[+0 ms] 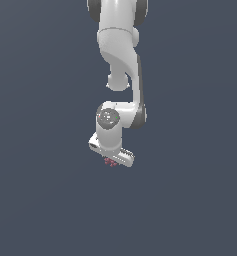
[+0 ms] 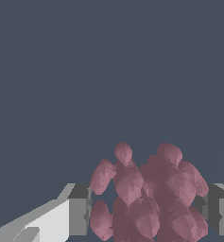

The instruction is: Pick up the object and move it to a goal position.

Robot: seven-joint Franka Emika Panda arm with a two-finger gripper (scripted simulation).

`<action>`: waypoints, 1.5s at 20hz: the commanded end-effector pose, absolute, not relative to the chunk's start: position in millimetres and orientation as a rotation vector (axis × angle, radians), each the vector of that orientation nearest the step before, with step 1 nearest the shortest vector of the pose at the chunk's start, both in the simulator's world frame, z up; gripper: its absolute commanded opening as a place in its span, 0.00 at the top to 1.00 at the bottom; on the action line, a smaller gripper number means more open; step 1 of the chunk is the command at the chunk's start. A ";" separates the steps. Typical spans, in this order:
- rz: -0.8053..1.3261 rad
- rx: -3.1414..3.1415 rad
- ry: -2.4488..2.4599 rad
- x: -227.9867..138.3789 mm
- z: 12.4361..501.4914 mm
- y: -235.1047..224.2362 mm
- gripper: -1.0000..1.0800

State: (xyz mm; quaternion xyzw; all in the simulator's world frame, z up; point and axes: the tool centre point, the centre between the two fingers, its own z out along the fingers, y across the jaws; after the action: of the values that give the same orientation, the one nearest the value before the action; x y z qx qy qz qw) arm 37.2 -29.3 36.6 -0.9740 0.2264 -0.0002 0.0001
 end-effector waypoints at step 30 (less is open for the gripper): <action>0.000 -3.058 0.712 -26.1 161.2 -128.1 1.00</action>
State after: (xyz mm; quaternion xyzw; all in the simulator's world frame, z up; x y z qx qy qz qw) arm -18.8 -117.3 147.4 -0.9740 0.2266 0.0002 0.0008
